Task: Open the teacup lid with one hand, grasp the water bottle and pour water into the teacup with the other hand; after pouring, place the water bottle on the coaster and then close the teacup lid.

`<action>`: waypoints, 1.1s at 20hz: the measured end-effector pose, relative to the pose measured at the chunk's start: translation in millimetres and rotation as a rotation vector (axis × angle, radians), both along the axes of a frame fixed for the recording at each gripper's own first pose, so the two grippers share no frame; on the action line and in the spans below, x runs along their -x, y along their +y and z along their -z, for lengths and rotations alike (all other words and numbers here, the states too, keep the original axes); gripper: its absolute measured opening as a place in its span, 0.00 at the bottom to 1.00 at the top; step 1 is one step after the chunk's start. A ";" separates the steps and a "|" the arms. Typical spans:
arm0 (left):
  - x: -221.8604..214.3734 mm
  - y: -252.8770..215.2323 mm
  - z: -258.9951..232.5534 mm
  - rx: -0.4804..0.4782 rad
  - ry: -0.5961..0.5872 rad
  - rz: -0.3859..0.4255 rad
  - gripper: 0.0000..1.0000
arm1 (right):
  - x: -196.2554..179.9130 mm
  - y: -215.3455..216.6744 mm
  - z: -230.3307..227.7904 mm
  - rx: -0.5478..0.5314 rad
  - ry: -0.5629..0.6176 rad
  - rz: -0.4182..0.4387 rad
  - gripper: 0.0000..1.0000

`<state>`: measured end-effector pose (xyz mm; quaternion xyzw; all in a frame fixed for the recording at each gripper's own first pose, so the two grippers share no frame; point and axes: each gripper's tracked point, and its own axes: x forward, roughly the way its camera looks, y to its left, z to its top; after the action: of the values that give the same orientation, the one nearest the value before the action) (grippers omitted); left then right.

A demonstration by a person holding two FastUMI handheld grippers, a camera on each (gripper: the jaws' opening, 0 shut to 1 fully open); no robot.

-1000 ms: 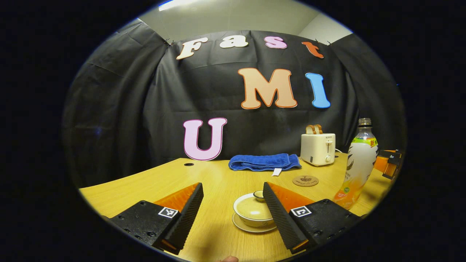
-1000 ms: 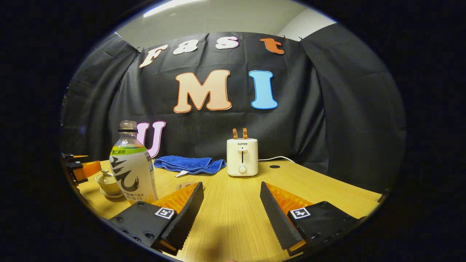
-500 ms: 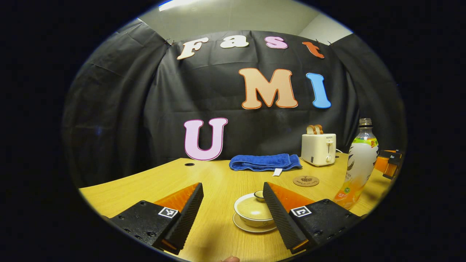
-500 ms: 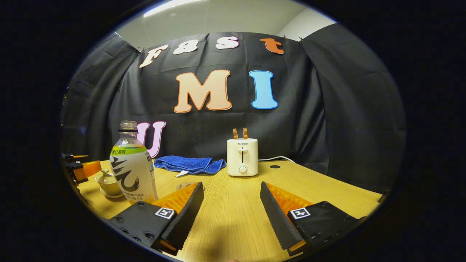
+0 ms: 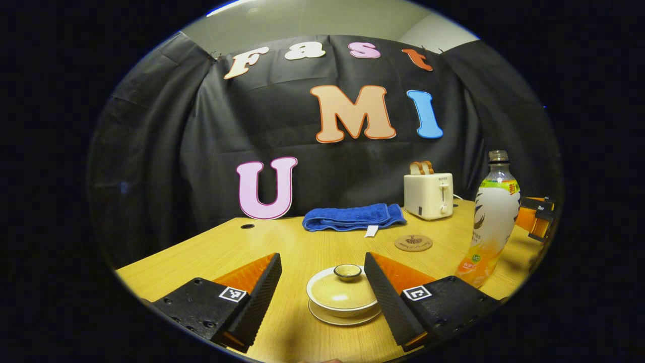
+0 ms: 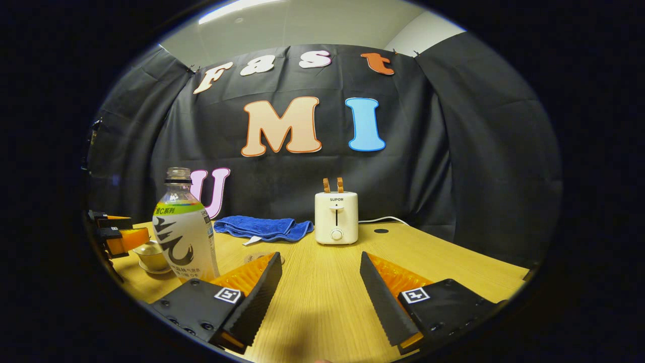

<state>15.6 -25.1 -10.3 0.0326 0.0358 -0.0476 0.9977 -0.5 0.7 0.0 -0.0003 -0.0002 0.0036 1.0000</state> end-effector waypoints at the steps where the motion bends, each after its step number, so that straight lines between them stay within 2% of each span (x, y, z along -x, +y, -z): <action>1: -1.5 -3.1 3.3 -0.008 0.018 0.010 0.96 | 0.0 -0.2 -0.8 0.000 0.000 0.000 0.97; 5: -6.0 -12.8 8.8 -0.022 0.060 0.039 0.93 | -0.1 -0.2 -0.2 0.000 0.000 0.000 0.97; 9: -8.7 -22.2 11.7 -0.034 0.080 0.067 0.83 | -0.5 -0.1 -0.3 0.000 -0.001 0.000 0.97; 16: -10.7 -27.8 17.5 -0.051 0.109 0.084 0.48 | -0.3 -0.1 0.5 0.000 -0.001 0.000 0.98; 17: -11.0 -28.5 19.4 -0.054 0.113 0.085 0.51 | 0.0 0.0 0.0 0.000 -0.001 0.000 0.98; 19: -13.3 -28.5 17.7 -0.057 0.108 0.084 0.48 | -0.6 -0.5 -0.4 0.000 -0.001 0.000 0.98; 22: -13.7 -24.9 16.3 -0.066 0.101 0.075 0.33 | -0.8 0.8 0.6 0.000 -0.001 -0.003 0.97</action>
<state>29.3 -50.0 -26.6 0.0643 0.0863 -0.0856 0.9905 0.3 1.5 -0.5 -0.0002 -0.0005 0.0053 1.0000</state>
